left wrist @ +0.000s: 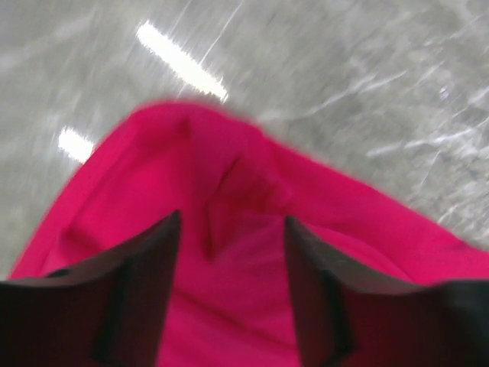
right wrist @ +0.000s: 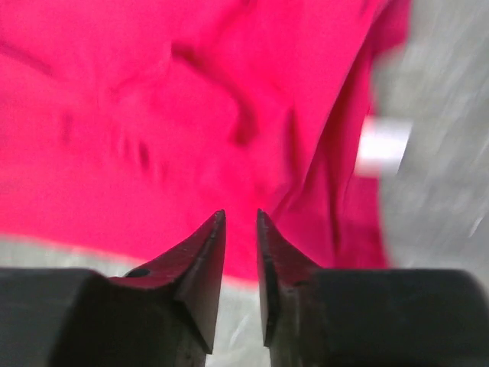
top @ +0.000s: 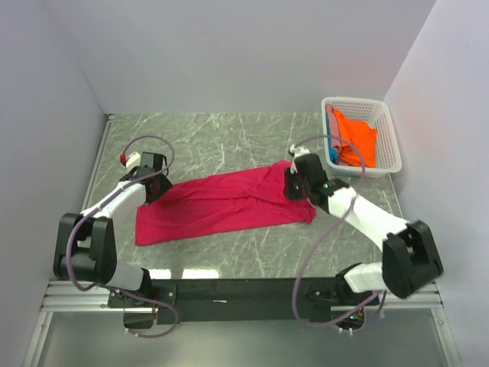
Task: Fold and stack the t-shirts
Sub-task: Fold the tshirt
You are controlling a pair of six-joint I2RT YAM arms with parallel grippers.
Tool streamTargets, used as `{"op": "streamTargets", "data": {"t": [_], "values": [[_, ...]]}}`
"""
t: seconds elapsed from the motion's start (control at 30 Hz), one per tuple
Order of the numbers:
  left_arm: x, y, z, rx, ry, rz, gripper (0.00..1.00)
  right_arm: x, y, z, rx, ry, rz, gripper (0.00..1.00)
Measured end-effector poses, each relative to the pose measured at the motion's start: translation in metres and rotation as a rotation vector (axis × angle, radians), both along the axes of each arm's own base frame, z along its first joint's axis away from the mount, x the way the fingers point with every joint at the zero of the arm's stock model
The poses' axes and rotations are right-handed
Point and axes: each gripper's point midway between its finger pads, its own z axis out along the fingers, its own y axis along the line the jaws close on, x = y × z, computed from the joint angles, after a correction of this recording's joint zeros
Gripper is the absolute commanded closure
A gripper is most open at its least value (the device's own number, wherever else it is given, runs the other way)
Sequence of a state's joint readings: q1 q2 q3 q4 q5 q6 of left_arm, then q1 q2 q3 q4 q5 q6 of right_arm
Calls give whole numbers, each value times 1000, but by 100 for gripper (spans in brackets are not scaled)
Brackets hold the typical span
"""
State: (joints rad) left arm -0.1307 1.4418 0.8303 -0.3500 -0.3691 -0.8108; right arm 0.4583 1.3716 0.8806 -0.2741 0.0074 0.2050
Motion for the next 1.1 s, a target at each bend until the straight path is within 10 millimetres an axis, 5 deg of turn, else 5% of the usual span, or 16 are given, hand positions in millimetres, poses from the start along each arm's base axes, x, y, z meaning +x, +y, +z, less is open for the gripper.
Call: {"op": "streamTargets", "data": {"t": [0.1,0.27,0.4,0.53,0.63,0.87,1.1], "values": [[-23,-3,5,-19,43,63,8,-33,-3,-10,62,47,-33,51],[-38,-4,23,-52,57,113,0,-45,-3,12,160,4,-78,35],[-21,-13,41,-98,15,106,0,-26,8,36,205,-38,-87,32],[8,-22,54,-121,-6,88,1,17,35,57,244,-50,-80,30],[31,-29,49,-130,13,76,0,51,57,55,250,-31,-58,32],[31,-30,8,-110,144,80,16,81,75,6,179,79,-43,37],[0,-26,-24,-84,266,68,54,78,74,-31,127,171,-37,38]]}}
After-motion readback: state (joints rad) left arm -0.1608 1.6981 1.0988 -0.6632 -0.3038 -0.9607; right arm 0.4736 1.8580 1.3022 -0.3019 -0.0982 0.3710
